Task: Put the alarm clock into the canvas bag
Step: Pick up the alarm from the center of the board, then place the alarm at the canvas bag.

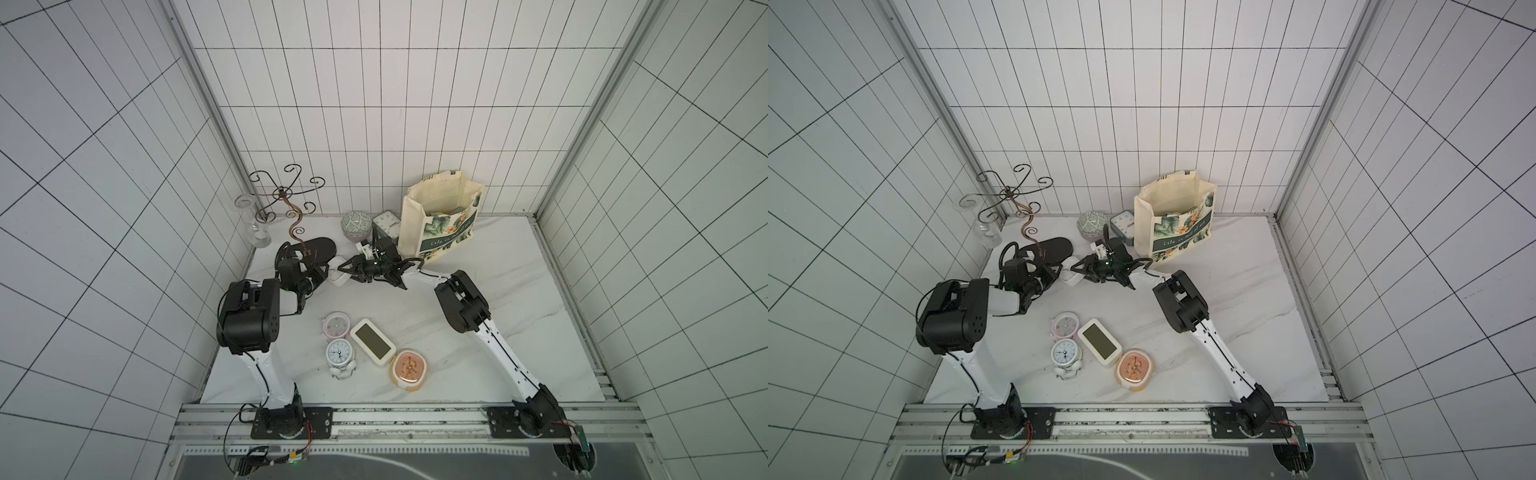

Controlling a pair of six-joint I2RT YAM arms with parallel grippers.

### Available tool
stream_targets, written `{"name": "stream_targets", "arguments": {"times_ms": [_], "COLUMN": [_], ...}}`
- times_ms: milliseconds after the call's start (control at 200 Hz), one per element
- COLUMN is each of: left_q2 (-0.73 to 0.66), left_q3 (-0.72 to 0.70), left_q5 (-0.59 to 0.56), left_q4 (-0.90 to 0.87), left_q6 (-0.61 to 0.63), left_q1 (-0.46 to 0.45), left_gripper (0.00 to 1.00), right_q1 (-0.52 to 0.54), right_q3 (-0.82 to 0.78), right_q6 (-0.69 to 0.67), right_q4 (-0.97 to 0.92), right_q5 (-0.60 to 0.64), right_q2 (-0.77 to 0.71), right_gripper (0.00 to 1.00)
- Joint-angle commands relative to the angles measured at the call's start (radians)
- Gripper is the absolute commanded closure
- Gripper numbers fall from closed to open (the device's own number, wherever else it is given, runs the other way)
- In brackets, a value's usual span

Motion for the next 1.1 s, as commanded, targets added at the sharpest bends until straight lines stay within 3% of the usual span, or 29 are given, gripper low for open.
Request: {"name": "stream_targets", "arguments": {"times_ms": [0, 320, 575, 840, 1095], "left_q2": [-0.069, -0.458, -0.717, -0.684, -0.512], "left_q3": [-0.036, -0.151, -0.139, 0.019, 0.215], "left_q5": [0.021, 0.009, 0.032, 0.084, 0.025], "left_q4": [0.031, -0.043, -0.162, -0.178, -0.179], "left_q6": [-0.020, -0.070, -0.022, 0.063, 0.093], "left_q1": [-0.012, -0.033, -0.103, -0.253, -0.383], "left_gripper": [0.58, 0.40, 0.34, 0.33, 0.33], "right_q1": [0.018, 0.020, 0.001, -0.145, -0.326], "right_q3": [-0.129, -0.386, -0.403, -0.318, -0.150], "right_q6": [-0.153, -0.491, -0.733, -0.845, -0.886], "right_q4": [0.018, -0.140, -0.297, -0.384, -0.479], "right_q5": [0.081, 0.356, 0.570, 0.633, 0.678], "right_q2": [-0.196, -0.601, -0.856, -0.973, -0.877], "right_gripper": [0.62, 0.66, 0.65, 0.66, 0.66]}}
